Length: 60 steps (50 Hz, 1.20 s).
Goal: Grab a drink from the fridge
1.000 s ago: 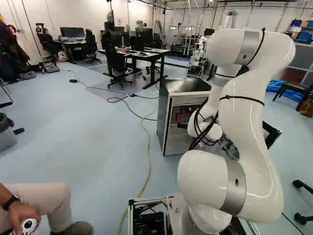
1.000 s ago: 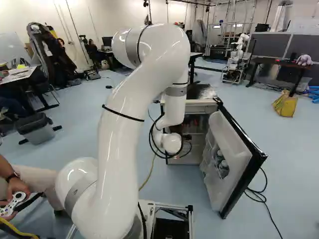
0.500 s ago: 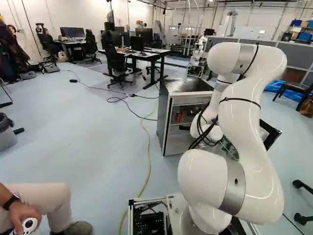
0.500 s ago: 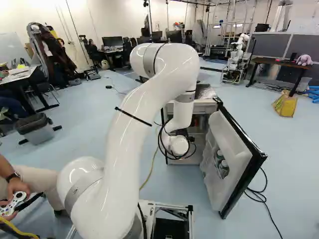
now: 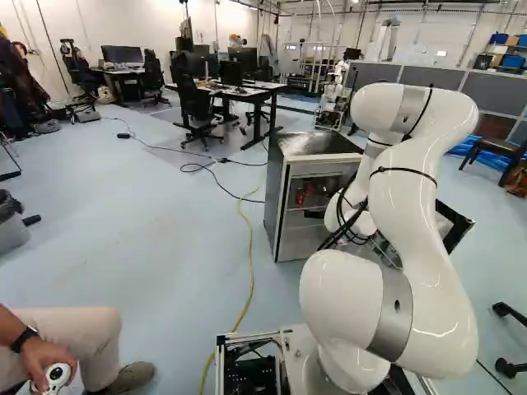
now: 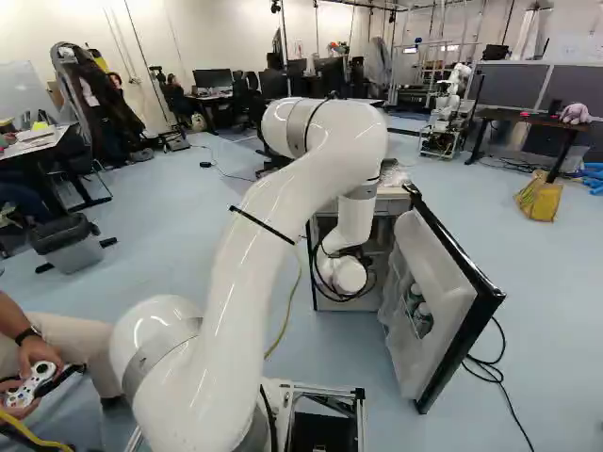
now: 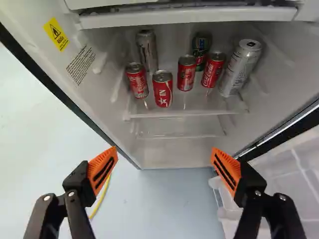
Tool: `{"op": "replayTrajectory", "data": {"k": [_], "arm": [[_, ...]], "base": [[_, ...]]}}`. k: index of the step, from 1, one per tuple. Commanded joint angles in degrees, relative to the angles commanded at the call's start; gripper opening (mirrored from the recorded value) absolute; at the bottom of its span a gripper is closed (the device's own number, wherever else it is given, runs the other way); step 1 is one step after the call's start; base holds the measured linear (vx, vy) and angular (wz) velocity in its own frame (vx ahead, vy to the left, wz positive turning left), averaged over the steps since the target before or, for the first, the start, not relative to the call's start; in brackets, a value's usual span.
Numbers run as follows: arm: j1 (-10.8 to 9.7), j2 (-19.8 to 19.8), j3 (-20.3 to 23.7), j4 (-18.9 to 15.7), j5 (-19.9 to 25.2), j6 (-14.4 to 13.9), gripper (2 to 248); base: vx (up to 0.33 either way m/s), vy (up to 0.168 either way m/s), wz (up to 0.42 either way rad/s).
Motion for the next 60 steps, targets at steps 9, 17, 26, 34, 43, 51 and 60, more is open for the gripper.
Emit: {"op": "replayTrajectory", "data": {"k": [9,17,26,34,43,51,60], "arm": [[-0.3,-0.9,-1.7,-0.6,0.0,0.0,247],[-0.4,-1.6,-3.2,-0.7,0.0,0.0,247],[-0.4,-2.5,-4.9,-0.7,0.0,0.0,247],[-0.4,-3.3,-6.4,-0.7,0.0,0.0,247],[-0.3,-4.2,-8.1,-0.7,0.0,0.0,247],[0.1,-4.9,-9.5,-0.7,0.0,0.0,247],[0.7,-5.7,-11.0,-0.7,0.0,0.0,247]], "base": [[0.000,0.000,0.000],[0.000,0.000,0.000],[0.000,0.000,0.000],[0.000,0.000,0.000],[0.000,0.000,0.000],[0.000,0.000,0.000],[0.000,0.000,0.000]]}}
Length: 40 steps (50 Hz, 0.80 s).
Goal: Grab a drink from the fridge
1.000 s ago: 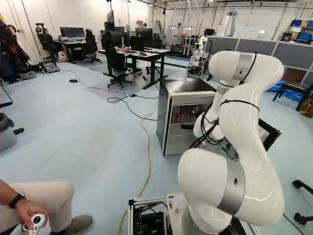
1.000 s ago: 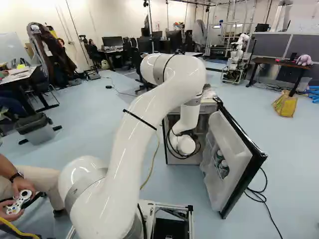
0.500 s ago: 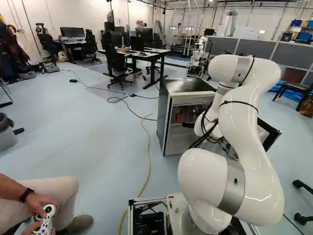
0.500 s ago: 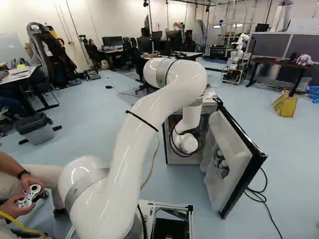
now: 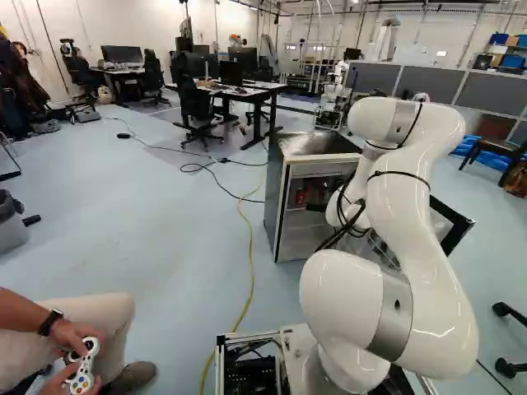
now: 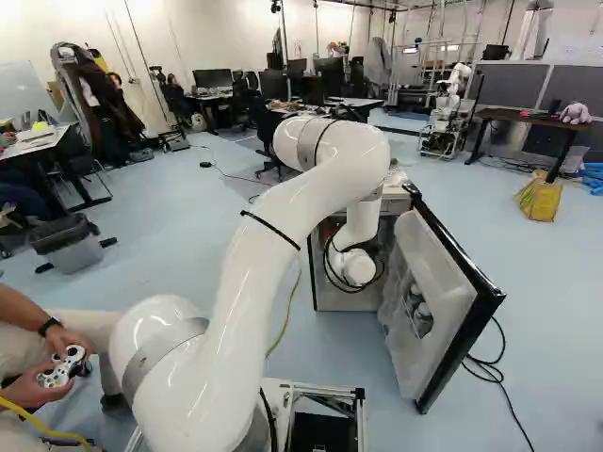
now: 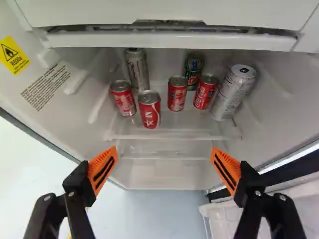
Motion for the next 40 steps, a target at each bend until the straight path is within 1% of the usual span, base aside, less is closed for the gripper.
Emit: {"op": "replayTrajectory", "data": {"k": [17,40], "arm": [[0.8,-1.5,-2.5,0.0,0.0,0.0,247],[1.1,-5.7,-6.0,0.0,0.0,0.0,247]], "base": [[0.000,0.000,0.000],[0.000,0.000,0.000]]}}
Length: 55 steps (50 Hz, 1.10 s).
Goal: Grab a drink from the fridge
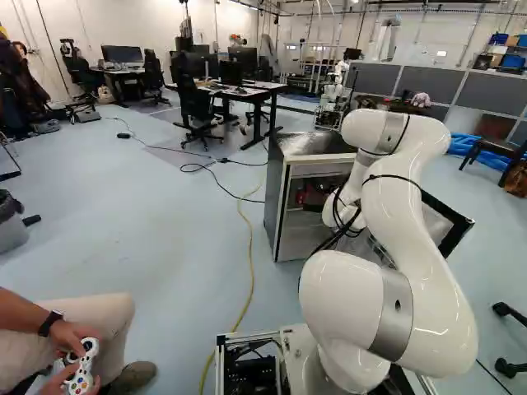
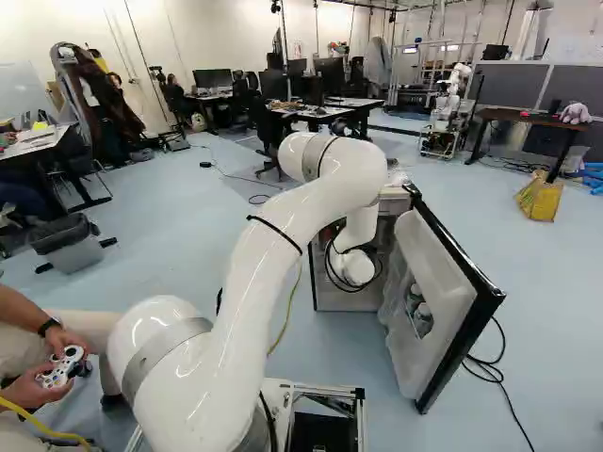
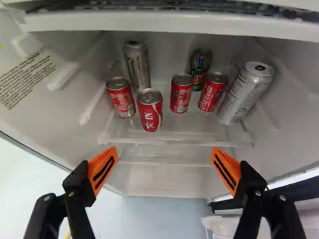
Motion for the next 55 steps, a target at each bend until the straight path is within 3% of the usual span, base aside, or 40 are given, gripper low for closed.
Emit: {"op": "replayTrajectory", "data": {"k": [33,55], "arm": [[1.6,-1.3,-1.9,0.0,0.0,0.0,247],[2.3,-5.7,-6.9,0.0,0.0,0.0,247]], "base": [[0.000,0.000,0.000],[0.000,0.000,0.000]]}}
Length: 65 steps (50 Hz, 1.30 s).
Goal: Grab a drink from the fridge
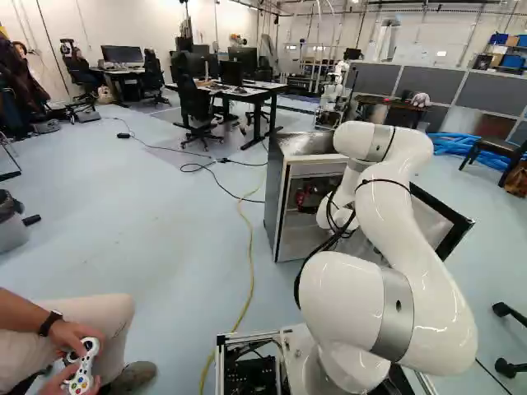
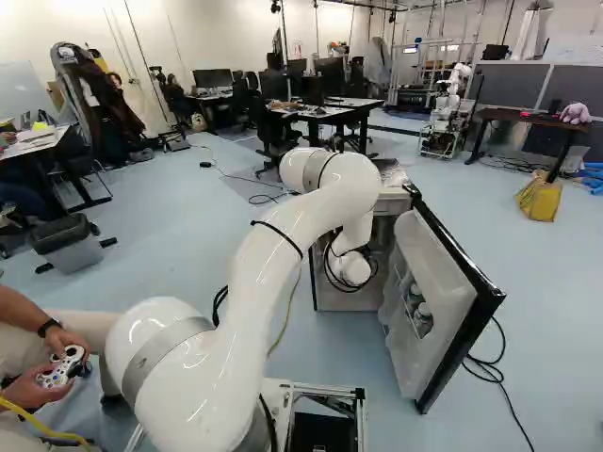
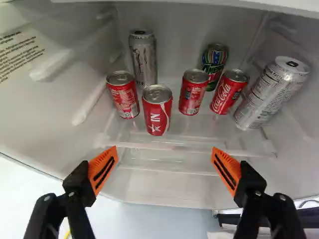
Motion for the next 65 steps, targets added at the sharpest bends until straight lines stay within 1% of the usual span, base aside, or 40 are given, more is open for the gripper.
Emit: {"op": "replayTrajectory", "data": {"k": [18,37,38,43,44,48,49,65], "arm": [[0.7,-1.1,-1.9,0.0,0.0,0.0,247],[0.9,-1.2,-2.1,0.0,0.0,0.0,247],[0.9,-1.2,-2.1,0.0,0.0,0.0,237],[0.9,-1.2,-2.1,0.0,0.0,0.0,237],[0.9,-1.2,-2.1,0.0,0.0,0.0,225],[0.9,-1.2,-2.1,0.0,0.0,0.0,225],[0.9,-1.2,-2.1,0.0,0.0,0.0,213],[0.9,-1.2,-2.1,0.0,0.0,0.0,210]], "base": [[0.000,0.000,0.000],[0.000,0.000,0.000],[0.000,0.000,0.000],[0.000,0.000,0.000],[0.000,0.000,0.000],[0.000,0.000,0.000],[0.000,0.000,0.000],[0.000,0.000,0.000]]}}
